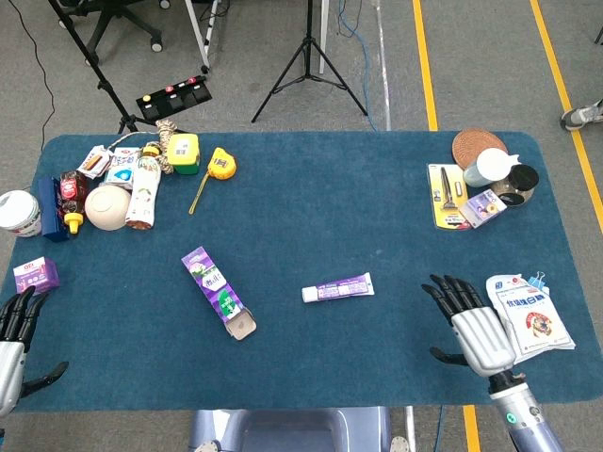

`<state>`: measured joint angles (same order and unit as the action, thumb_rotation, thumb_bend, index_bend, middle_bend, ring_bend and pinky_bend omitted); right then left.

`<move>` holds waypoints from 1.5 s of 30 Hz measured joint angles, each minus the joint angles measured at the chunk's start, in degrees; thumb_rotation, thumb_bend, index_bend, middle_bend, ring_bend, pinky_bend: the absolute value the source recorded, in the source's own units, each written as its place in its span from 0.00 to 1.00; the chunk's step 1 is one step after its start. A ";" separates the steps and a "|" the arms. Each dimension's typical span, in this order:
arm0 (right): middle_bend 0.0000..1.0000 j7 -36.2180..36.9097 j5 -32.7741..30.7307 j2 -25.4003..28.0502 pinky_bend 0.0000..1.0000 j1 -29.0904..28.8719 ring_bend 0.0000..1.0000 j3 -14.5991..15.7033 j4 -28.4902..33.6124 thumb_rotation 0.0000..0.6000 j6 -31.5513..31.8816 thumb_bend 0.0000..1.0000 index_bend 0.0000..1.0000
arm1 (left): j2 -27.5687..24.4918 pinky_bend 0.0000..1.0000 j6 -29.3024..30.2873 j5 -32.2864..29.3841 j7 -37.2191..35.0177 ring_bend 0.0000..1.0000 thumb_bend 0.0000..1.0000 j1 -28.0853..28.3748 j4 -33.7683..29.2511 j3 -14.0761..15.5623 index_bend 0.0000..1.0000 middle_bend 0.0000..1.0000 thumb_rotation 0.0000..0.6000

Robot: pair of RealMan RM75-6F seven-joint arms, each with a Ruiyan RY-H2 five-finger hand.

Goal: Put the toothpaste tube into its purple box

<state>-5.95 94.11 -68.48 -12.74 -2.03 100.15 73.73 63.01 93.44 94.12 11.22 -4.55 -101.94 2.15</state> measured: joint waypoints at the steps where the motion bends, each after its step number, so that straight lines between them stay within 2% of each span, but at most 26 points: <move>1: 0.14 0.95 -0.31 -0.85 0.14 -1.63 0.10 -0.60 -0.82 1.00 -1.78 0.08 0.16 | -0.03 0.12 0.12 0.08 -0.02 0.00 0.03 -0.03 0.00 0.01 0.00 0.00 1.00; 4: 0.21 2.77 -0.61 -3.90 0.22 -5.29 0.17 -2.03 -3.77 1.00 -4.21 0.09 0.20 | -0.10 0.12 0.42 0.17 -0.05 0.00 0.03 -0.16 -0.03 0.00 0.00 0.00 1.00; 8: 0.23 2.83 -1.52 -7.78 0.24 -8.19 0.19 -3.14 -6.95 1.00 -7.06 0.10 0.22 | -0.14 0.12 0.05 -0.42 0.20 0.00 0.03 -0.06 -0.03 -0.17 0.00 0.00 1.00; 16: 0.24 -3.66 -6.84 -16.23 0.27 -11.95 0.22 -4.83 -11.08 1.00 -11.64 0.12 0.24 | -0.15 0.12 -1.03 -1.98 0.57 0.00 0.03 0.51 -0.32 -0.82 0.00 0.00 1.00; 22: 0.27 -8.69 -10.06 -21.06 0.28 -14.83 0.26 -6.06 -13.56 1.00 -14.33 0.23 0.25 | -0.09 0.12 -1.51 -2.84 0.87 0.00 0.03 0.75 -0.51 -1.13 0.00 0.00 1.00; 27: 0.30 -12.60 -14.24 -24.12 0.28 -17.38 0.28 -7.66 -15.33 1.00 -17.18 0.28 0.28 | -0.41 0.12 -1.39 -3.13 0.18 0.00 0.03 0.68 -0.75 -1.17 0.00 0.00 1.00; 32: 0.31 -17.04 -19.29 -26.85 0.28 -19.98 0.28 -8.96 -17.77 1.00 -19.30 0.29 0.30 | -0.88 0.12 -1.54 -3.83 -0.76 0.00 0.03 0.71 -0.77 -1.34 0.00 0.00 1.00; 45: 0.33 -19.57 -22.04 -30.38 0.30 -22.97 0.30 -8.68 -22.44 1.00 -19.28 0.28 0.34 | -1.04 0.12 -1.85 -4.53 -0.95 0.00 0.03 0.88 -0.90 -1.52 0.00 0.00 1.00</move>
<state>-25.53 72.08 -98.85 -35.71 -10.71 77.71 54.45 61.97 91.59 89.58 10.26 -3.67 -102.85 0.63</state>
